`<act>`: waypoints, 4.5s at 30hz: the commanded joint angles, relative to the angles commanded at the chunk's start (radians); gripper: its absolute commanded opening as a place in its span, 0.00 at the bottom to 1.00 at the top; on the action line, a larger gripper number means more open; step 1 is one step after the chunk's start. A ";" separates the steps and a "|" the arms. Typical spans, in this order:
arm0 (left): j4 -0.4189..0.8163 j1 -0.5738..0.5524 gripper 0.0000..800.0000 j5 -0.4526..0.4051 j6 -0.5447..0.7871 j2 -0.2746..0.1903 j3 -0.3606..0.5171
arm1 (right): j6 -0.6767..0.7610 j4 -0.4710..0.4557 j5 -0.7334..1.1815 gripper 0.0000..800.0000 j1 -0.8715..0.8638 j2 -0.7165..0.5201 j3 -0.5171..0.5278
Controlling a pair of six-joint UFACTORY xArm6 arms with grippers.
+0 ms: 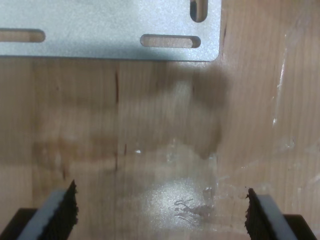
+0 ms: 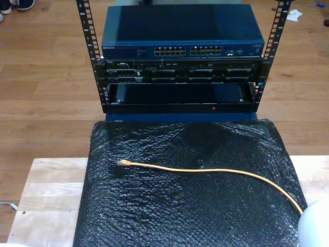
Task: Grab the cable and plug it in
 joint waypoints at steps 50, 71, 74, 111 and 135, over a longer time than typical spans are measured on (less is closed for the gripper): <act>0.000 0.000 1.00 0.000 0.000 0.000 0.000 | -0.002 -0.002 0.000 1.00 0.002 0.000 0.000; 0.002 -0.003 1.00 0.060 -0.006 0.000 -0.037 | 0.005 -0.002 0.097 1.00 0.003 -0.066 -0.064; 0.002 -0.005 1.00 0.094 -0.012 0.000 -0.054 | 0.021 -0.005 0.186 1.00 0.002 -0.063 -0.121; -0.169 -0.471 1.00 0.582 -0.514 -0.048 -0.439 | 0.839 0.144 0.715 1.00 0.391 0.298 -0.838; -0.364 -0.769 1.00 0.586 -0.893 -0.040 -0.482 | 1.178 0.453 0.954 1.00 0.583 0.347 -1.025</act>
